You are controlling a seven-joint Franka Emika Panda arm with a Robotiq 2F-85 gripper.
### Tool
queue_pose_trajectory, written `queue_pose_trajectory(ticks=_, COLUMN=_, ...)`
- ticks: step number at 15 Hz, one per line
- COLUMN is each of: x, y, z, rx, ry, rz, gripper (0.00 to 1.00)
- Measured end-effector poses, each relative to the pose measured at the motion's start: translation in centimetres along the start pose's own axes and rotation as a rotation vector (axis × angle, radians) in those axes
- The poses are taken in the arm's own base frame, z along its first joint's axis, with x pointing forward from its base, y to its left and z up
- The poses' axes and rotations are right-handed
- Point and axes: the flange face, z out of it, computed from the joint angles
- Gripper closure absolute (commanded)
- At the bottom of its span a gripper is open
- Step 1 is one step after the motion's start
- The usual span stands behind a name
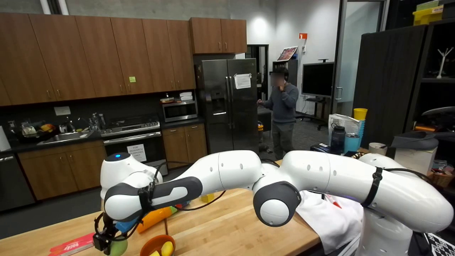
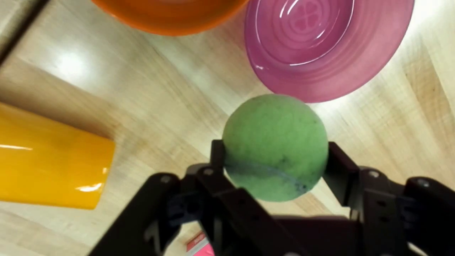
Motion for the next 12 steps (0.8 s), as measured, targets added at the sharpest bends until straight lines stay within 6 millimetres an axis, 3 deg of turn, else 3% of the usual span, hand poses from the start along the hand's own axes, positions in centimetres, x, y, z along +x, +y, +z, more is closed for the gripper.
queue_pose_trajectory(ticks=5, x=0.5, y=0.4, z=-5.1, rx=-0.121, ry=-0.022, rz=0.045, gripper=0.58)
queue_pose_trajectory(ticks=12, x=0.2, y=0.2, z=-6.3, rx=-0.185, ry=-0.042, rz=0.132, gripper=0.58)
